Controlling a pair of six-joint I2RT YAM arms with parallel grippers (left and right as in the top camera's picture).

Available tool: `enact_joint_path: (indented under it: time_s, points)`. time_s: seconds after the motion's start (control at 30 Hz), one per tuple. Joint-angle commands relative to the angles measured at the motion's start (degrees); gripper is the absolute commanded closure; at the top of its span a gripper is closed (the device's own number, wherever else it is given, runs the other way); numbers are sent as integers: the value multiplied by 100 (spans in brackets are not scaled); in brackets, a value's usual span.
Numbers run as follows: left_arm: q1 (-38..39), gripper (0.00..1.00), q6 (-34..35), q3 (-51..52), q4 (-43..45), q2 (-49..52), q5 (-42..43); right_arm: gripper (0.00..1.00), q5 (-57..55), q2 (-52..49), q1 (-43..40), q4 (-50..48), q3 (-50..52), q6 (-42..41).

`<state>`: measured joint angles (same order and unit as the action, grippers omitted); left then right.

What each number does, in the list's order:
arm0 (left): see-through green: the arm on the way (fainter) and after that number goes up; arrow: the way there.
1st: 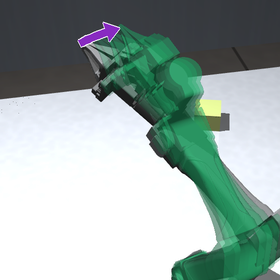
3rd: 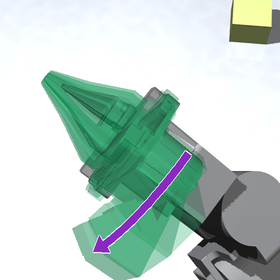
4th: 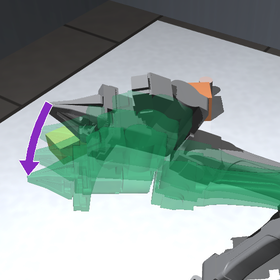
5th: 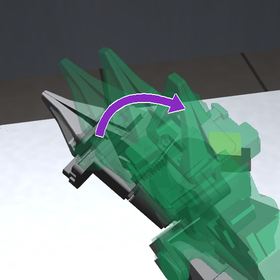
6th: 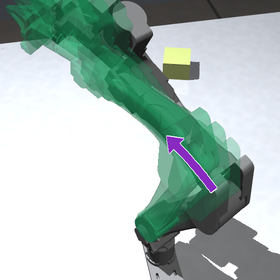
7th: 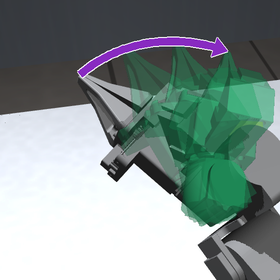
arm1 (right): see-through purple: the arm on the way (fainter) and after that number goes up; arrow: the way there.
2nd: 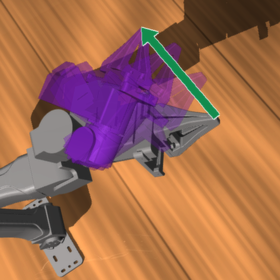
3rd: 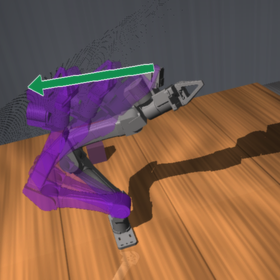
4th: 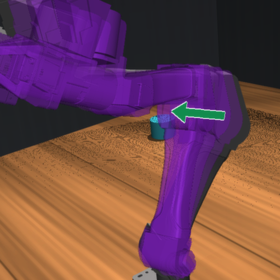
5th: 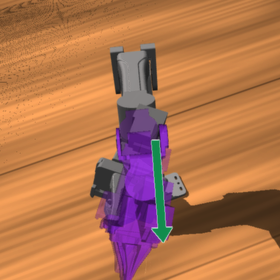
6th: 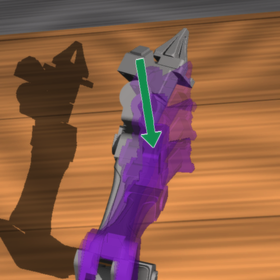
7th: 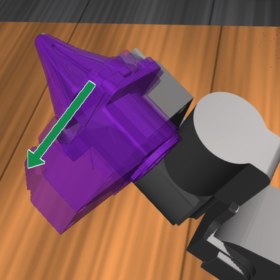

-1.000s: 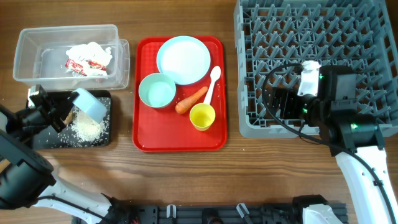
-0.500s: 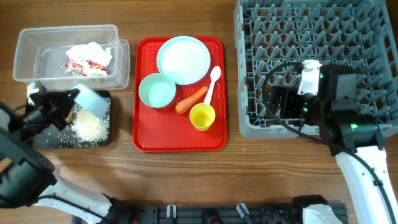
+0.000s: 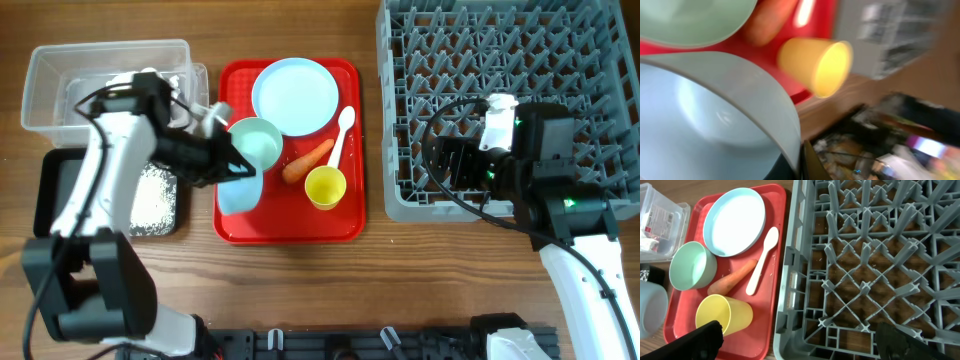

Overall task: Sort waste into correct bins and load items into the dishwasher rack
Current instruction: 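Place the blue bowl back on the red tray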

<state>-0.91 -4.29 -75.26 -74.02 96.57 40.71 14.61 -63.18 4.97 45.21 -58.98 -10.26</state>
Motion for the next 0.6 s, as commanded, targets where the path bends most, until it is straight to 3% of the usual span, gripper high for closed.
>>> enact_joint_path:
  time_s: [0.0, 0.2, 0.33, 0.43, 0.57]
  points:
    - [1014, 96, 1502, -7, -127, -315, -2494, 0, 94, -37, -17, 22, -90, -37]
    - [2702, 96, 2743, 745, 879, -304, -4212, 0, 94, -37, -17, 109, -90, -35]
    - [3038, 96, 2942, 1425, 1886, -304, -4232, 0, 94, -37, -17, 111, -90, -37]
    - [3036, 95, 3049, 1506, 2118, -304, -4258, 0, 94, -37, -17, 111, -90, -37]
    - [3036, 76, 3049, 1506, 2267, -304, -4275, 0, 92, -37, -17, 92, -90, -37]
